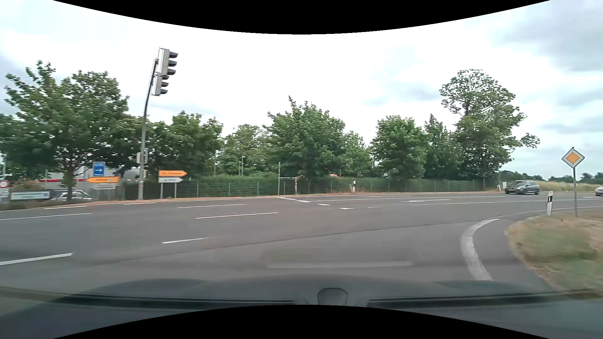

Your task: Follow the waypoints while adhering to traffic rules and regulations

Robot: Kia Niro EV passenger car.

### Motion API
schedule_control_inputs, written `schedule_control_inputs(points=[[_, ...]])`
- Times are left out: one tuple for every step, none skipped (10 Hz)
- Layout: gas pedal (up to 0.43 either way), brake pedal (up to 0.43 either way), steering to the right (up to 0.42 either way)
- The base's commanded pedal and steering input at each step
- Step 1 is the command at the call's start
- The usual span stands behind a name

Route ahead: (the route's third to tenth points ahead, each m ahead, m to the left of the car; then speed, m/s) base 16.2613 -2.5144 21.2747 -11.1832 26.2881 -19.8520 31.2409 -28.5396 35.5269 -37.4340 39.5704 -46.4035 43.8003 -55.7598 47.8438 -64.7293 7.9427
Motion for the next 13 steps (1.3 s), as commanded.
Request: schedule_control_inputs(points=[[0.15,0.0,0.249],[0.169,0.0,0.252],[0.169,0.0,0.256],[0.169,0.0,0.262],[0.169,0.0,0.264],[0.177,0.0,0.264],[0.177,0.0,0.264],[0.189,0.0,0.262],[0.209,0.0,0.261],[0.22,0.0,0.26],[0.24,0.0,0.256],[0.248,0.0,0.251],[0.26,0.0,0.244]])
